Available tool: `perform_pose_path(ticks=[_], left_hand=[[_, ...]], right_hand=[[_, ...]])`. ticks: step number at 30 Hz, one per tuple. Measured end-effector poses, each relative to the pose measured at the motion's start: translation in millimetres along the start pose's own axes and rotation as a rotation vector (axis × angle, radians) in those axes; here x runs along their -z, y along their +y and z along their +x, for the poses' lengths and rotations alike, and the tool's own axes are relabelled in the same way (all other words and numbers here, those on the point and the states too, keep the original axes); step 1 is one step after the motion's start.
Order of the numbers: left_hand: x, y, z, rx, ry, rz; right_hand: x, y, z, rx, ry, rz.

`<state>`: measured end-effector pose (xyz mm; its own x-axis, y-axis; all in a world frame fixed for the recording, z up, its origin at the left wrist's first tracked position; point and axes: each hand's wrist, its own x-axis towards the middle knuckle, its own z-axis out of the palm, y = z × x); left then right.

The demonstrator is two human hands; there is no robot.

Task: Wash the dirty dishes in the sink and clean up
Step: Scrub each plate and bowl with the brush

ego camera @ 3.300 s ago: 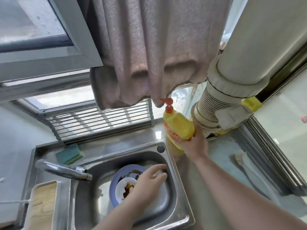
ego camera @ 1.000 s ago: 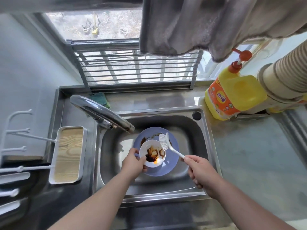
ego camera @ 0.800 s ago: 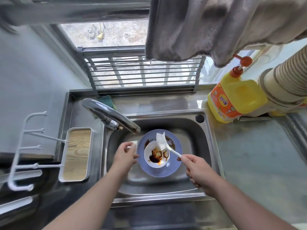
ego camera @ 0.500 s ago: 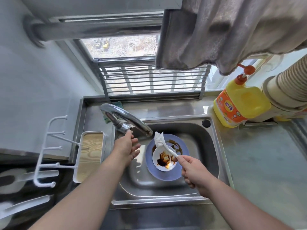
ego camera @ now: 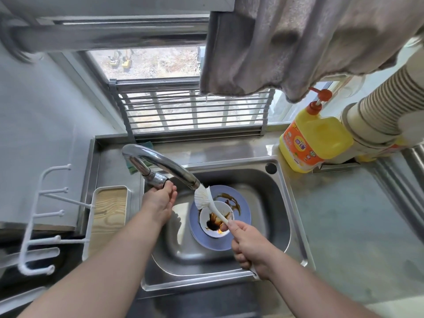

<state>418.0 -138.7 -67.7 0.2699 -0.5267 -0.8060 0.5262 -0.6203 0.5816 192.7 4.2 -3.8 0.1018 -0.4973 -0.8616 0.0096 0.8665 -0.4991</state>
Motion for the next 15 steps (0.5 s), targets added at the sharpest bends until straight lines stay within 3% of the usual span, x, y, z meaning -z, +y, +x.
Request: perform_pose_path(ticks=[15], left_hand=[[-13.8,-6.6,4.6,-0.130,0.172,0.188]], right_hand=[[-0.3,-0.5,-2.4,-0.004,-0.008,0.043]])
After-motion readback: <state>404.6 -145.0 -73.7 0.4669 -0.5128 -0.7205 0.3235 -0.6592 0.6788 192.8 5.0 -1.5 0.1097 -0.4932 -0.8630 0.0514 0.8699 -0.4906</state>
